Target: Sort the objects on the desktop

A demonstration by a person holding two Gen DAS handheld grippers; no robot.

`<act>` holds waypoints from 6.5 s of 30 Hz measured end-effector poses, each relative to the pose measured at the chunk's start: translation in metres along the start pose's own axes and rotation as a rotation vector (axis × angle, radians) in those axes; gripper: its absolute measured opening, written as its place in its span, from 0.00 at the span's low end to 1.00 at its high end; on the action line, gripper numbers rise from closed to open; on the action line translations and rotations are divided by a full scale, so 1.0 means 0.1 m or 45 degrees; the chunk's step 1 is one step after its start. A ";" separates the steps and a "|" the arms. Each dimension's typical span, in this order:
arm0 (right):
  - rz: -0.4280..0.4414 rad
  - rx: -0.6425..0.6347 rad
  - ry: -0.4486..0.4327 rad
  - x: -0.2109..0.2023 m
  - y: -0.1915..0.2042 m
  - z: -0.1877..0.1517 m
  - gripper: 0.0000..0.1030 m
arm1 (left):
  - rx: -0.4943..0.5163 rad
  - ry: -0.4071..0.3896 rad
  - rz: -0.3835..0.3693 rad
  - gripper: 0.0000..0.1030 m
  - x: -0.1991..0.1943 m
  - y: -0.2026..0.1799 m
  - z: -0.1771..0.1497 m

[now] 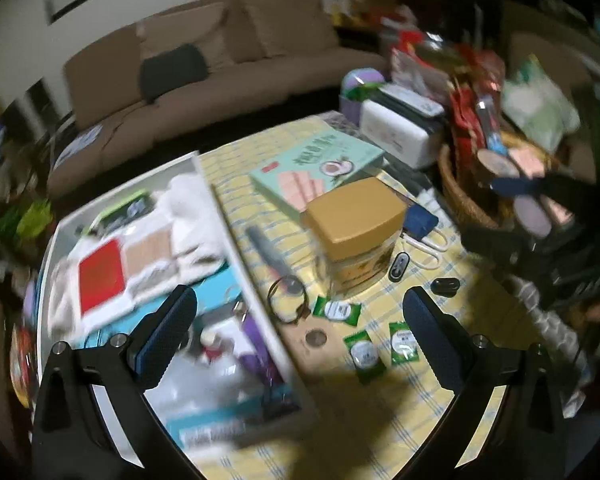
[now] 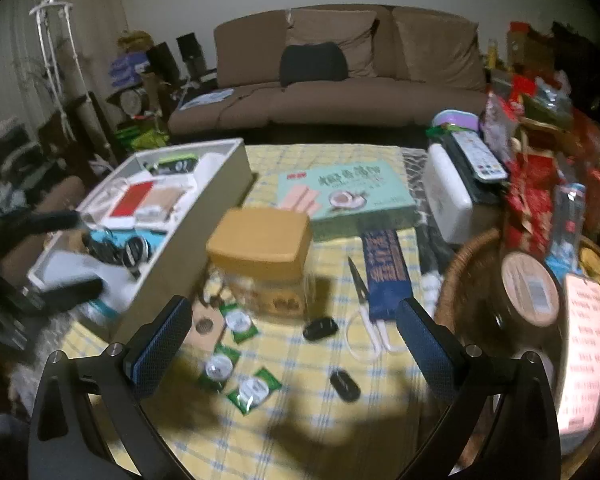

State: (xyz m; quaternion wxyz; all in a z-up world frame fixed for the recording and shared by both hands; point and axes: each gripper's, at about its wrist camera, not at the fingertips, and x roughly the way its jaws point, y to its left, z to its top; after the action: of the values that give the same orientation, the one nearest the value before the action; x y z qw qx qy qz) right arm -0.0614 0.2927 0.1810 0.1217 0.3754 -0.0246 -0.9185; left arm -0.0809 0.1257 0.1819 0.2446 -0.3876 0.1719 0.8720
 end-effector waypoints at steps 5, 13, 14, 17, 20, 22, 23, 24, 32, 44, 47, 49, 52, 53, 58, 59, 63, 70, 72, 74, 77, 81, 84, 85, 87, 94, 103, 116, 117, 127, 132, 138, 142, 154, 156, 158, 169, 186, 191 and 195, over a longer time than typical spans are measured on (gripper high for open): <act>0.109 0.044 0.019 0.26 -0.16 0.15 1.00 | 0.043 0.053 -0.047 1.00 0.38 -0.07 0.13; 0.375 0.348 0.119 0.74 -0.47 0.15 0.90 | 0.074 0.101 -0.192 0.92 0.79 -0.10 0.15; 0.387 0.362 0.131 0.78 -0.48 0.14 0.89 | 0.088 0.108 -0.198 0.90 0.84 -0.12 0.16; 0.427 0.380 0.157 0.91 -0.49 0.14 0.82 | 0.119 0.127 -0.192 0.88 0.95 -0.18 0.20; 0.493 0.419 0.191 1.02 -0.49 0.12 0.61 | 0.121 0.167 -0.216 0.86 1.08 -0.21 0.22; 0.540 0.448 0.187 1.03 -0.49 0.10 0.58 | 0.121 0.189 -0.249 0.82 1.14 -0.25 0.21; 0.530 0.437 0.178 1.02 -0.47 0.10 0.58 | 0.126 0.186 -0.238 0.82 1.15 -0.27 0.21; 0.510 0.421 0.172 1.00 -0.45 0.10 0.58 | 0.134 0.181 -0.225 0.82 1.15 -0.29 0.20; 0.448 0.375 0.156 0.73 -0.28 0.17 0.59 | 0.083 0.082 -0.235 0.84 0.86 -0.25 0.36; 0.464 0.318 -0.019 -0.01 0.42 0.71 0.59 | -0.041 -0.127 -0.206 0.85 -0.26 0.30 0.55; 0.509 0.284 -0.029 -0.07 0.75 0.89 0.59 | -0.070 -0.159 -0.151 0.86 -0.54 0.61 0.52; 0.535 0.252 -0.029 -0.04 1.02 1.01 0.59 | -0.100 -0.169 -0.119 0.86 -0.67 0.85 0.45; 0.598 0.256 -0.006 0.19 1.38 1.16 0.59 | -0.154 -0.172 -0.073 0.86 -0.82 1.26 0.31; 0.624 0.267 0.007 0.31 1.51 1.20 0.59 | -0.172 -0.165 -0.052 0.86 -0.83 1.41 0.26; 0.699 0.336 0.097 1.06 2.03 1.33 0.59 | -0.305 -0.078 -0.012 0.86 -0.49 2.23 -0.01; 0.700 0.356 0.125 1.25 2.09 1.35 0.59 | -0.336 -0.053 -0.015 0.86 -0.37 2.35 -0.05; 0.707 0.477 0.253 1.98 2.21 1.38 0.59 | -0.392 0.052 -0.028 0.86 0.16 2.77 -0.13; 0.735 0.540 0.265 2.62 2.17 1.74 0.66 | -0.427 0.047 -0.031 0.89 0.64 3.20 0.05; 0.709 0.542 0.271 2.73 2.16 1.82 0.72 | -0.473 0.029 -0.067 0.90 0.66 3.31 0.04; 0.694 0.537 0.277 2.78 2.14 1.83 0.81 | -0.532 0.034 -0.137 0.98 0.70 3.40 -0.06; 0.699 0.555 0.290 2.84 2.10 1.76 0.91 | -0.614 0.030 -0.225 1.00 0.74 3.52 -0.22; 0.661 0.606 0.223 2.86 1.97 1.69 0.89 | -0.717 -0.067 -0.255 0.99 0.65 3.63 -0.36; 0.564 0.582 0.277 3.03 1.99 1.75 0.74 | -0.802 -0.088 -0.314 0.99 0.63 3.79 -0.42; 0.556 0.579 0.289 3.05 1.99 1.75 0.72 | -0.800 -0.081 -0.312 0.99 0.63 3.83 -0.43; 0.569 0.594 0.268 3.00 1.96 1.73 0.72 | -0.773 -0.033 -0.315 0.99 0.68 3.87 -0.42; 0.566 0.488 0.301 2.53 1.97 1.47 0.80 | -0.680 0.075 -0.326 0.99 0.89 3.81 -0.53; 0.620 0.393 0.431 2.81 2.37 1.29 0.54 | -0.442 0.233 -0.344 0.98 0.72 3.18 -0.73; 0.581 0.288 0.430 2.67 2.62 1.32 0.60 | -0.655 0.143 -0.334 0.98 0.24 3.58 -0.93; 0.580 0.285 0.407 2.59 2.56 1.34 0.60 | -0.665 0.142 -0.328 0.98 0.19 3.57 -0.94; 0.411 0.152 0.294 1.49 1.80 1.14 0.78 | -0.635 0.105 -0.195 1.00 -0.25 2.89 -0.89; 0.344 0.081 0.338 1.20 1.77 0.74 0.86 | -0.689 0.120 -0.143 1.00 -0.31 2.48 -0.91; 0.307 -0.007 0.319 0.88 1.88 0.41 0.93 | -0.681 0.114 -0.041 1.00 -0.53 2.16 -0.97; 0.287 -0.033 0.279 0.67 1.98 0.32 0.97 | -0.670 0.130 0.002 1.00 -0.68 2.01 -1.04; 0.305 -0.019 0.217 -0.01 1.68 -0.03 1.00 | -0.589 0.095 -0.017 1.00 -1.07 1.26 -1.11; 0.277 -0.014 0.203 -0.14 1.47 -0.11 1.00 | -0.561 0.079 -0.052 1.00 -1.05 1.04 -1.11; 0.248 0.007 0.187 -0.26 1.22 -0.18 1.00 | -0.532 0.069 -0.077 1.00 -1.01 0.85 -1.09; 0.147 0.199 0.163 -0.49 0.02 -0.61 1.00 | -0.296 0.071 -0.165 1.00 -0.50 -0.31 -0.87; -0.034 0.277 0.182 0.29 -0.63 -1.08 0.71 | -0.299 0.149 0.005 0.98 0.79 -0.79 -1.01; -0.047 0.166 0.195 0.45 -0.59 -1.06 0.56 | -0.329 0.181 0.055 0.99 1.05 -0.74 -1.00; -0.076 0.089 0.218 0.55 -0.54 -1.06 0.56 | -0.313 0.167 0.072 0.92 1.12 -0.82 -1.07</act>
State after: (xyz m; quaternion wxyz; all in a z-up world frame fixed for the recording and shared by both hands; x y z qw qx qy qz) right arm -0.0363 0.3364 0.0598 0.0830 0.4573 -0.0350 -0.8847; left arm -0.0361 0.1733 0.0193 0.1589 -0.4659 0.0901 0.8657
